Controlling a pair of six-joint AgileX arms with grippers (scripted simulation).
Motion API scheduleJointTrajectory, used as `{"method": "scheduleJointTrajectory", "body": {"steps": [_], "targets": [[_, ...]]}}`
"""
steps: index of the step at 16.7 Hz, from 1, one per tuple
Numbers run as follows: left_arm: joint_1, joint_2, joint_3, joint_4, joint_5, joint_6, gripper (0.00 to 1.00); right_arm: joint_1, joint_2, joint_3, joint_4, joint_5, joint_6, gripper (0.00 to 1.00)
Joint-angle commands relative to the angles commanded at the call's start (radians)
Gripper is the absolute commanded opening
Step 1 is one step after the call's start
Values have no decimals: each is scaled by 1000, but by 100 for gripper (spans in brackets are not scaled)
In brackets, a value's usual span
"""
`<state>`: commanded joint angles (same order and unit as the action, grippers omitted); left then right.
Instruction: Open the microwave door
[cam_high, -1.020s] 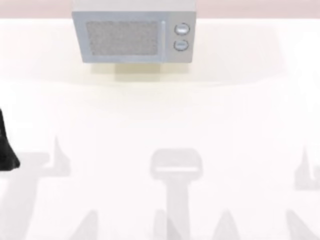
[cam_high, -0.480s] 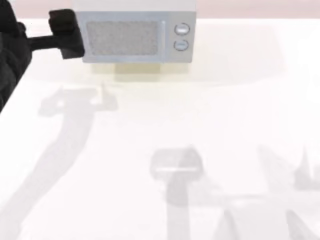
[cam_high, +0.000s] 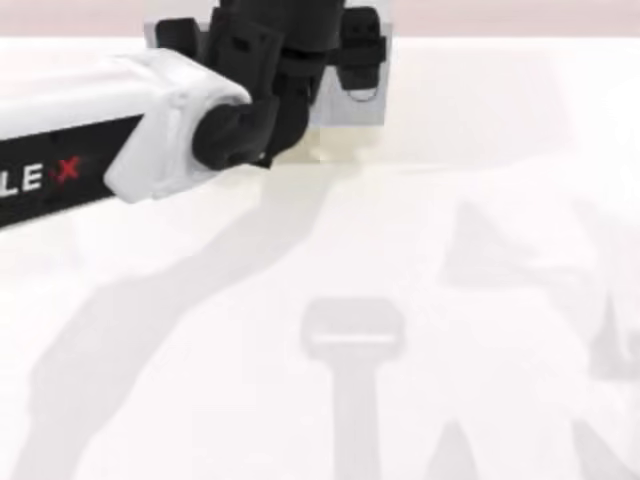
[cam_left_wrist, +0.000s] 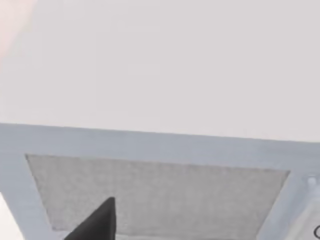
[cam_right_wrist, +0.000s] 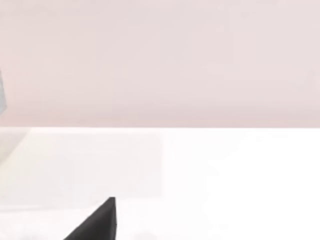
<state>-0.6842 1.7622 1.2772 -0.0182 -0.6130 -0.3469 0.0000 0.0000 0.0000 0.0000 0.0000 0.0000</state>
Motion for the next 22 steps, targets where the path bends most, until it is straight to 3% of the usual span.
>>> {"method": "scheduleJointTrajectory", "body": {"steps": [4, 8, 12, 18, 22], "targets": [[-56, 136, 92, -15, -51, -22, 100, 0, 0, 0, 0, 0, 0, 100], [-60, 145, 98, -16, -55, -23, 100, 0, 0, 0, 0, 0, 0, 100], [-40, 185, 134, -1, -37, -9, 100, 0, 0, 0, 0, 0, 0, 100], [42, 378, 295, 56, 36, 43, 100, 0, 0, 0, 0, 0, 0, 100], [46, 385, 302, 59, 39, 45, 100, 0, 0, 0, 0, 0, 0, 100]]}}
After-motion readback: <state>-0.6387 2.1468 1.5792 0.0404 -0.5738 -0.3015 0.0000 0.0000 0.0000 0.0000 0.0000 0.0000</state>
